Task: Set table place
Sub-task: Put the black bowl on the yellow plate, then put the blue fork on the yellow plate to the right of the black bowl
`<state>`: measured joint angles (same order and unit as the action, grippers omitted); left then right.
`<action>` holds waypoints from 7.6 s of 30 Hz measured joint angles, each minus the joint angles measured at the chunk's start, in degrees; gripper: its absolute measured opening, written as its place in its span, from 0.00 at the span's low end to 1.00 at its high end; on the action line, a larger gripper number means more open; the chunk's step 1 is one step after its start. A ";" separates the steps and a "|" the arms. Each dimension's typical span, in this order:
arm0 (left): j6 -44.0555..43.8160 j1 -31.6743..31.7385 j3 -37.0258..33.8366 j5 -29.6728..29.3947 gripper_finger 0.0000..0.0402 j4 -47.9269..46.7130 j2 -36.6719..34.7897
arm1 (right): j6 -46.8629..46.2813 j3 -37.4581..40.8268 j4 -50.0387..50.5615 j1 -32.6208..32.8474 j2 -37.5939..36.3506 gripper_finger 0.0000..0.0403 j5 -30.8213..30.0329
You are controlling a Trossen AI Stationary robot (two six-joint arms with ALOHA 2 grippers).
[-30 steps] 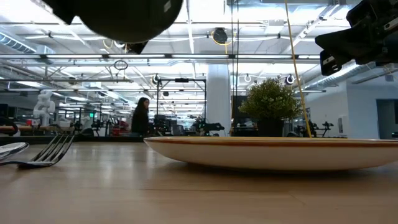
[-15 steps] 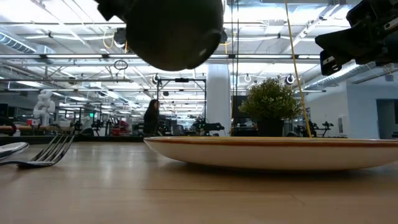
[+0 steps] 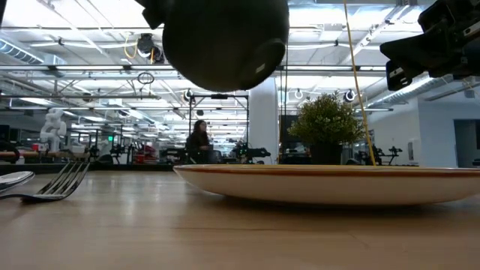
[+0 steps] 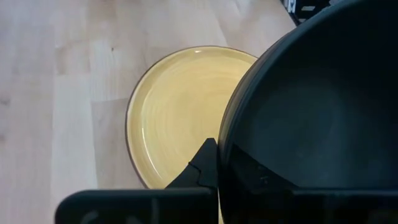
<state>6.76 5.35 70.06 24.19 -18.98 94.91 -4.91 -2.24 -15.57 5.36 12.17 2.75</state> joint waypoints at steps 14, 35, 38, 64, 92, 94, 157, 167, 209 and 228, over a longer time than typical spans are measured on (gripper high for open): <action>-1.80 -1.61 16.13 0.04 0.01 -9.46 12.74 | 1.27 0.00 -0.02 0.00 0.01 0.00 0.01; 1.79 -2.82 37.86 -9.86 0.01 -33.53 24.91 | 1.27 0.00 0.00 0.00 -0.01 0.00 0.01; 1.69 -3.50 38.27 -8.93 0.01 -33.43 24.81 | 1.27 0.00 0.00 0.01 -0.01 0.00 0.01; 0.06 -6.30 38.25 -11.42 0.01 -37.37 31.23 | 1.09 0.00 0.02 0.00 0.75 0.00 0.02; -0.62 -6.74 38.27 -13.32 0.06 -36.16 32.37 | 1.07 0.00 -0.09 0.00 0.86 0.00 0.01; -0.61 -6.72 38.27 -13.13 0.06 -35.33 32.37 | 1.07 0.00 -0.09 0.01 0.86 0.00 0.02; -0.87 -5.28 38.23 -12.06 0.16 -33.40 32.35 | -0.46 0.00 -0.04 0.00 0.84 0.00 0.03; -1.09 -5.28 38.21 -12.51 0.41 -32.97 32.35 | -0.46 0.00 -0.04 0.01 0.84 0.00 0.03; -4.04 -4.67 38.23 -21.59 0.45 -41.28 11.73 | -0.44 0.00 -0.44 -0.01 0.88 0.00 0.03; -3.30 -4.62 38.23 -25.86 0.33 -47.49 11.72 | -0.44 0.00 -0.45 0.00 0.88 0.00 0.01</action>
<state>3.47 0.73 108.29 -1.66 -66.46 106.63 -5.34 -2.24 -16.02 5.36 13.06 2.76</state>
